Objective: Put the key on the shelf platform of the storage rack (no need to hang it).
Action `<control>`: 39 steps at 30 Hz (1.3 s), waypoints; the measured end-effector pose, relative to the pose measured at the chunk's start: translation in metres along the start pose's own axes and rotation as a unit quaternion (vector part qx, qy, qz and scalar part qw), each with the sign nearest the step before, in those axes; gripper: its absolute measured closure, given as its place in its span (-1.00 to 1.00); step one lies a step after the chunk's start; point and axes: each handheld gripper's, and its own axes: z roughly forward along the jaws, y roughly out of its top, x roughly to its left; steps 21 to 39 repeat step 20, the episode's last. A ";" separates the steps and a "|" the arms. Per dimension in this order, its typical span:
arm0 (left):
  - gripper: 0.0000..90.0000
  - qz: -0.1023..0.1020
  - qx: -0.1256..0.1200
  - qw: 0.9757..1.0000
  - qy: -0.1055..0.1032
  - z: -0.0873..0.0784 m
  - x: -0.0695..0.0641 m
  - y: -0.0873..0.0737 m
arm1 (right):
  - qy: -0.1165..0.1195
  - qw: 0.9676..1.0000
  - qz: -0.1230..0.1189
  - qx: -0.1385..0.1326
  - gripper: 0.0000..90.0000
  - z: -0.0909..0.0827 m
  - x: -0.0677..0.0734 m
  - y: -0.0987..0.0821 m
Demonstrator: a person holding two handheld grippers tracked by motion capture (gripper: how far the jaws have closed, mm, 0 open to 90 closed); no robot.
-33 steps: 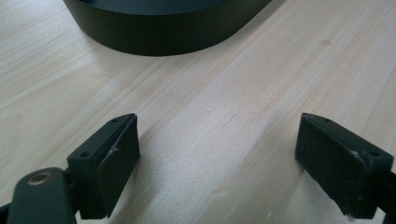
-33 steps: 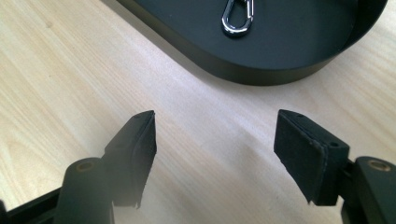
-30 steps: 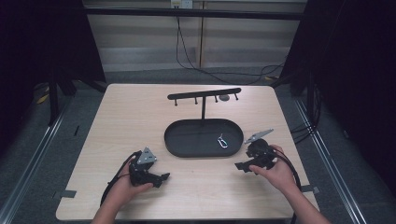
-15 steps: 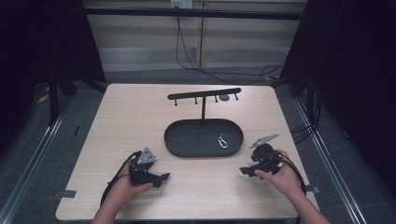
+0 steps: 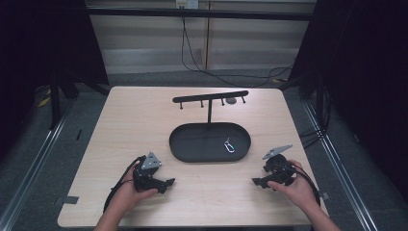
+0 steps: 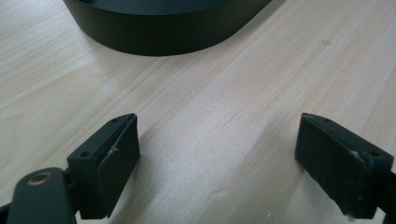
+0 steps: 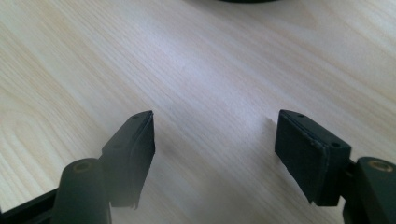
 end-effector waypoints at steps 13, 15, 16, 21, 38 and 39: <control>-0.70 0.000 0.001 1.000 0.001 0.000 0.000 0.000 | -0.021 0.998 -0.019 -0.048 -0.38 0.001 -0.001 -0.020; -0.70 0.001 0.001 1.000 0.001 0.000 0.000 0.000 | -0.024 0.998 -0.018 -0.051 -0.42 0.001 -0.001 -0.021; -0.70 0.001 0.001 1.000 0.000 0.000 0.000 0.000 | -0.023 0.998 -0.020 -0.056 -0.43 0.001 -0.001 -0.022; -0.70 0.001 0.001 1.000 0.001 0.000 0.000 0.000 | -0.024 0.998 -0.016 -0.059 -0.44 0.002 0.000 -0.022; -0.70 0.001 0.001 1.000 0.001 0.000 0.000 0.000 | -0.024 0.998 -0.016 -0.059 -0.44 0.002 0.000 -0.022; -0.70 0.001 0.001 1.000 0.001 0.000 0.000 0.000 | -0.024 0.998 -0.016 -0.059 -0.44 0.002 0.000 -0.022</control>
